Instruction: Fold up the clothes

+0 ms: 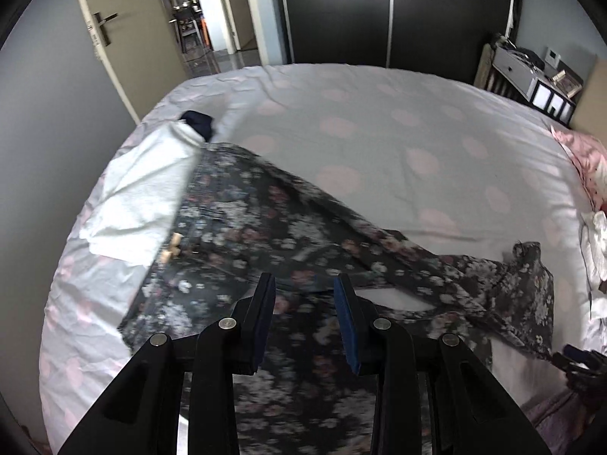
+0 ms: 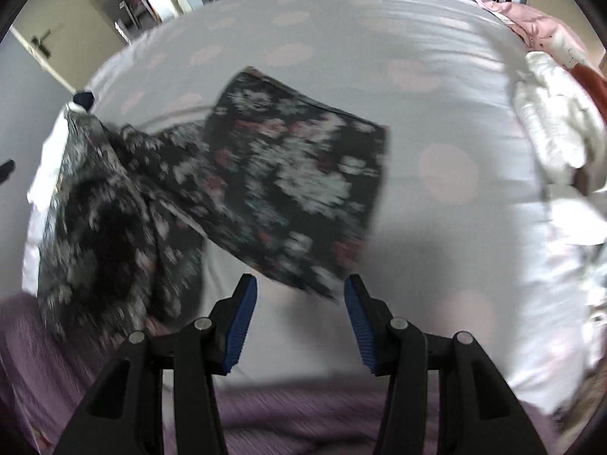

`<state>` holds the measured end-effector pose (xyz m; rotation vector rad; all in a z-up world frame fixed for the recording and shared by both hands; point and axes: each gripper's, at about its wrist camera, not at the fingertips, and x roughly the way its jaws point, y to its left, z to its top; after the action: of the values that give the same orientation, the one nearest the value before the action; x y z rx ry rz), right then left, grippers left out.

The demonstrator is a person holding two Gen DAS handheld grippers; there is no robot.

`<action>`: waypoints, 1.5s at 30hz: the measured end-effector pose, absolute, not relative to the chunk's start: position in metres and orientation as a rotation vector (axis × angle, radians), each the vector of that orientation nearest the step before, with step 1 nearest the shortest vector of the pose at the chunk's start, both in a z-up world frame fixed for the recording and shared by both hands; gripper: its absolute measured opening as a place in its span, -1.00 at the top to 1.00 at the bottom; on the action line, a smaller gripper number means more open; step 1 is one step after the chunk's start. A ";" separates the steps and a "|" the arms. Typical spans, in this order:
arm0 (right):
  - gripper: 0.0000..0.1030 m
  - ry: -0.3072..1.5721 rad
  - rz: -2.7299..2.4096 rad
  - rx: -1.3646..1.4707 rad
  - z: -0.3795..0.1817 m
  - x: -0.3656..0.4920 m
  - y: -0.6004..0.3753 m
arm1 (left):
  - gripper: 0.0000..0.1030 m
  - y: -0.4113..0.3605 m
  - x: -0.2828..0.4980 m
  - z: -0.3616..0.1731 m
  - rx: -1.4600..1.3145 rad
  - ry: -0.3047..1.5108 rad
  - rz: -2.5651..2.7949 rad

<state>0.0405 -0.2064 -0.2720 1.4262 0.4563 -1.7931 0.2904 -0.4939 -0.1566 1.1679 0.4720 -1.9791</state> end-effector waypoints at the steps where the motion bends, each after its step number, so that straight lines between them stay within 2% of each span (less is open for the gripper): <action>1: 0.09 0.447 -1.814 1.414 -0.276 0.044 -0.213 | 0.34 -0.485 0.280 -0.160 1.180 0.481 -1.993; 7: 0.09 0.321 -1.830 1.351 -0.287 0.034 -0.244 | 0.33 -0.440 0.226 -0.191 1.258 0.459 -2.066; 10: 0.09 0.361 -1.773 1.393 -0.311 0.034 -0.256 | 0.33 -0.429 0.209 -0.215 1.287 0.351 -2.055; 12: 0.12 0.394 -1.725 1.471 -0.332 0.032 -0.262 | 0.33 -0.433 0.205 -0.229 1.298 0.347 -2.031; 14: 0.21 0.393 -1.739 1.481 -0.334 0.029 -0.262 | 0.33 -0.441 0.206 -0.240 1.308 0.379 -1.993; 16: 0.62 0.413 -1.778 1.485 -0.335 0.027 -0.262 | 0.33 -0.448 0.207 -0.249 1.315 0.410 -1.947; 17: 0.65 0.412 -1.792 1.491 -0.335 0.027 -0.260 | 0.33 -0.449 0.207 -0.254 1.317 0.419 -1.936; 19: 0.87 0.398 -1.805 1.485 -0.333 0.026 -0.257 | 0.33 -0.451 0.208 -0.262 1.320 0.425 -1.921; 22: 0.99 0.358 -1.840 1.473 -0.325 0.026 -0.249 | 0.32 -0.450 0.210 -0.275 1.330 0.417 -1.908; 27: 1.00 0.175 -2.025 1.431 -0.300 0.011 -0.212 | 0.32 -0.453 0.217 -0.294 1.370 0.450 -1.871; 32: 0.98 -0.025 -2.203 1.567 -0.301 -0.015 -0.168 | 0.32 -0.452 0.220 -0.297 1.359 0.499 -1.870; 33: 0.89 -0.063 -2.194 1.597 -0.304 -0.018 -0.163 | 0.32 -0.452 0.220 -0.297 1.359 0.502 -1.872; 35: 0.88 -0.098 -2.131 1.617 -0.307 -0.019 -0.164 | 0.32 -0.450 0.219 -0.297 1.362 0.503 -1.874; 36: 0.79 -0.071 -2.101 1.596 -0.306 -0.014 -0.171 | 0.32 -0.449 0.218 -0.297 1.364 0.504 -1.874; 37: 0.55 -0.019 -2.065 1.555 -0.303 -0.005 -0.182 | 0.32 -0.449 0.218 -0.298 1.366 0.508 -1.871; 40: 0.23 0.130 -1.952 1.430 -0.296 0.020 -0.215 | 0.32 -0.449 0.218 -0.299 1.371 0.528 -1.867; 42: 0.08 0.266 -1.899 1.414 -0.301 0.032 -0.234 | 0.32 -0.450 0.218 -0.300 1.368 0.538 -1.866; 45: 0.07 0.456 -1.833 1.465 -0.321 0.045 -0.255 | 0.32 -0.453 0.219 -0.301 1.368 0.551 -1.861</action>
<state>0.0453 -0.2554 -0.3207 1.4652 0.4555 -1.8327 0.2193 -0.4530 -0.3009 1.3676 0.5514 -1.8615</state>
